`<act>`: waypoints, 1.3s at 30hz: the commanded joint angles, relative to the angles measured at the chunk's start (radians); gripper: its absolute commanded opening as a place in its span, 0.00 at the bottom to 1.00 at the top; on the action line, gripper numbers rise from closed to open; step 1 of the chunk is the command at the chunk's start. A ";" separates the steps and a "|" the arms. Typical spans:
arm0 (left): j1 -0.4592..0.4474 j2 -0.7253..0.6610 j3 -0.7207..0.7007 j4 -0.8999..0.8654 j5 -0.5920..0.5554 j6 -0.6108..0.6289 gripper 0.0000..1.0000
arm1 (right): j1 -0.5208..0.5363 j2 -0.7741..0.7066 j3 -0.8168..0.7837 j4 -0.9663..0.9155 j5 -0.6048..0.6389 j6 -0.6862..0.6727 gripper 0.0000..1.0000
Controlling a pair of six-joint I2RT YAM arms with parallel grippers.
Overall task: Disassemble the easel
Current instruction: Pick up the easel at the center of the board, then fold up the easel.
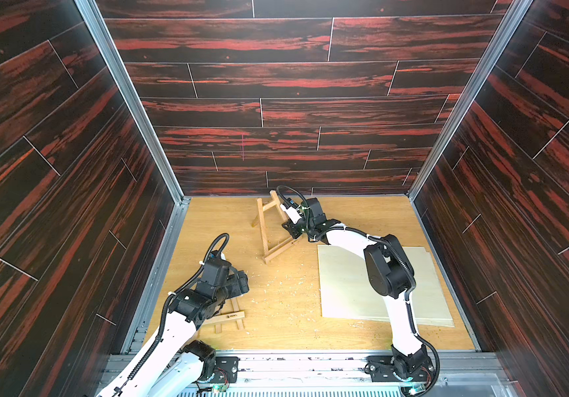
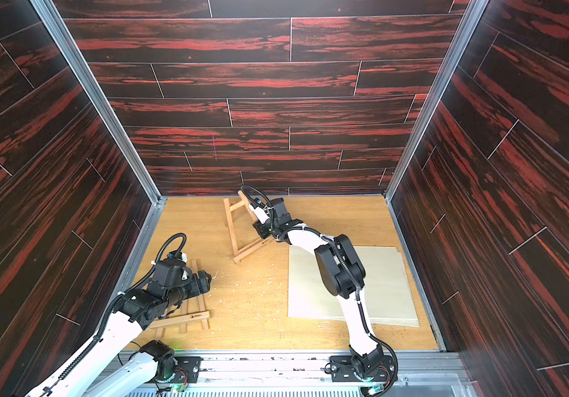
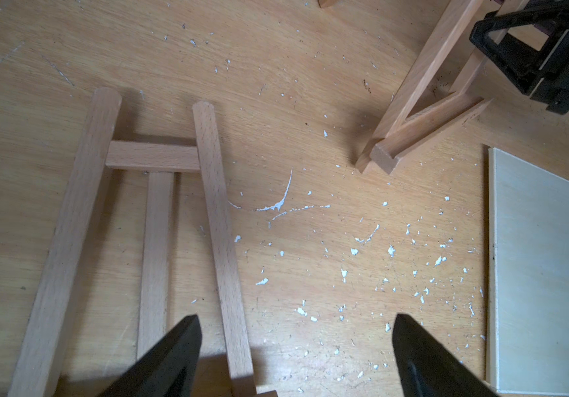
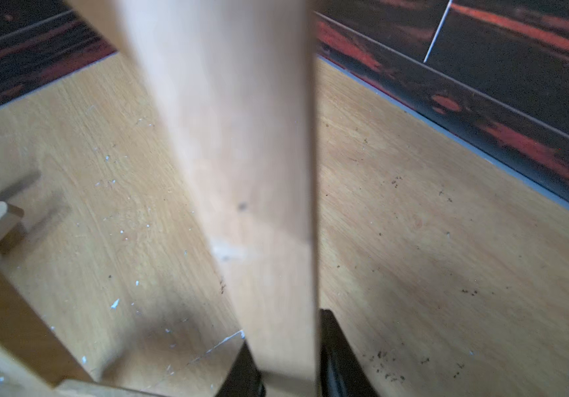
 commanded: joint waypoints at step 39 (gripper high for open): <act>0.153 0.155 0.123 0.210 0.144 -0.036 0.91 | 0.168 -0.601 -0.453 -0.014 0.233 -0.055 0.22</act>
